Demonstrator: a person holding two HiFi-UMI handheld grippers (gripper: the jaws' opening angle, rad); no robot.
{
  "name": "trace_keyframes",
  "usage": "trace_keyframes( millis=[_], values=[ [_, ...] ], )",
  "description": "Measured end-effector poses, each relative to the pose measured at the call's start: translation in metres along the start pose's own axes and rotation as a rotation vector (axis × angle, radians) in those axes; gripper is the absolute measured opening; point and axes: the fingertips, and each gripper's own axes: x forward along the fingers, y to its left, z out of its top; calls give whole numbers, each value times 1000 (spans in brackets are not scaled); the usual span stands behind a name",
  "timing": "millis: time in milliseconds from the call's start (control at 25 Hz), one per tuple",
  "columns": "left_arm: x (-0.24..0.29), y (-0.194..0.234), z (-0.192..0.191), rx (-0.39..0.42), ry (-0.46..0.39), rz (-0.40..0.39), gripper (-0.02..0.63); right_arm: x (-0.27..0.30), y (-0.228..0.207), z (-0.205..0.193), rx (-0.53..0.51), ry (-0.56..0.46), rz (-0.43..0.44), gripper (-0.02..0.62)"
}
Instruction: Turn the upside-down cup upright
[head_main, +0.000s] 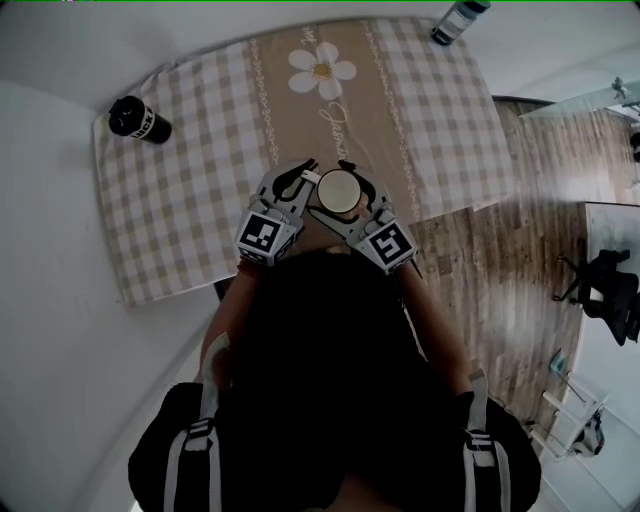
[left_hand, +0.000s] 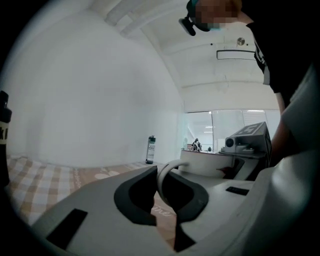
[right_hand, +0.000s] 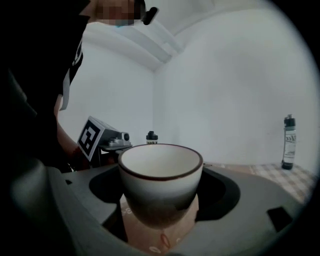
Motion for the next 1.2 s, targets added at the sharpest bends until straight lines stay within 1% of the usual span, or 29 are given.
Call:
trace_keyframes(
  millis=[120,200,320,400,480,560,720,760,840,920,960,1000,1080,1200],
  values=[
    [-3,1,4,27,-12,-3,34,3,4,4,-8,-28,15,410],
    [-4,3,0,31,3,7,35,4,4,2,7,-17,27,410],
    [-4,5,-8,25,37,25,40,7,4,-5,2,10,48,410],
    [-5,6,-12,31,47,26,44,8,2,-8,-8,21,48,410],
    [-7,8,-14,35,52,14,65,9,-2,-9,-9,28,34,410],
    [-11,13,-14,15,53,17,101,10,-10,-11,-1,32,14,410],
    [-19,22,-12,-46,29,46,106,9,-31,-15,8,54,-35,408],
    [-23,25,-12,-55,25,57,103,8,-37,-15,15,52,-50,408],
    [-28,31,-12,-63,15,83,62,8,-50,-14,35,39,-78,408],
    [-29,33,-12,-65,9,101,61,6,-64,-16,51,33,-107,408],
    [-28,34,-15,-68,13,112,51,4,-70,-18,53,35,-119,408],
    [-27,35,-18,-70,20,125,13,3,-76,-20,53,39,-130,408],
    [-25,35,-21,-59,36,137,8,2,-84,-22,55,43,-151,408],
    [-24,32,-21,-58,34,127,8,3,-92,-29,63,52,-180,408]
  ],
)
